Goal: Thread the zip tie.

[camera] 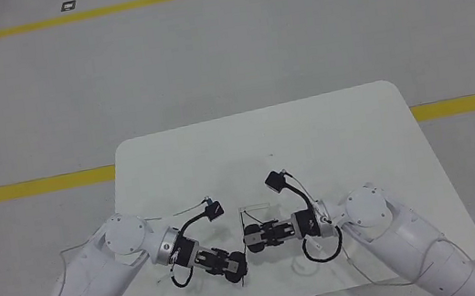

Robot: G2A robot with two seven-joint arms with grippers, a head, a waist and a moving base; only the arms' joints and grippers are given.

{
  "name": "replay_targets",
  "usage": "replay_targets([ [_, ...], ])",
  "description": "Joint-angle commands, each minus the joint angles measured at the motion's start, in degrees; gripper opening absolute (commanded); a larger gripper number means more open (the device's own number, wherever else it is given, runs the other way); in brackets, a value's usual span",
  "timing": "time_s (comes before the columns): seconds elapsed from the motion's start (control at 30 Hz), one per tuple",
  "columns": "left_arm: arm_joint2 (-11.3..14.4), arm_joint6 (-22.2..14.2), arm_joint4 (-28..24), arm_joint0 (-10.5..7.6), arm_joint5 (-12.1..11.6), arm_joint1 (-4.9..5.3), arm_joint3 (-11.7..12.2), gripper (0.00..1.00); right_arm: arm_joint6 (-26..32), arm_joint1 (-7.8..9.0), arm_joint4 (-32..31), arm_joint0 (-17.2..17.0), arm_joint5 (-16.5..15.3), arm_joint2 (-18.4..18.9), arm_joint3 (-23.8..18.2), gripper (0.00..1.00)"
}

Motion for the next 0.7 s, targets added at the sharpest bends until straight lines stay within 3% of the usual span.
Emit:
replay_targets([
  [0.0,0.0,0.0,0.0,0.0,0.0,0.0,0.0,0.0,-0.01,0.05,0.07,0.01,-0.04,-0.06,-0.01,0.09],
  [0.33,0.0,0.0,0.0,0.0,0.0,0.0,0.0,0.0,-0.4,0.17,0.48,0.51,-0.34,-0.84,0.38,0.12],
  [0.67,0.0,0.0,0.0,0.0,0.0,0.0,0.0,0.0,-0.84,0.3,0.65,1.03,-0.43,-1.44,0.55,0.09],
])
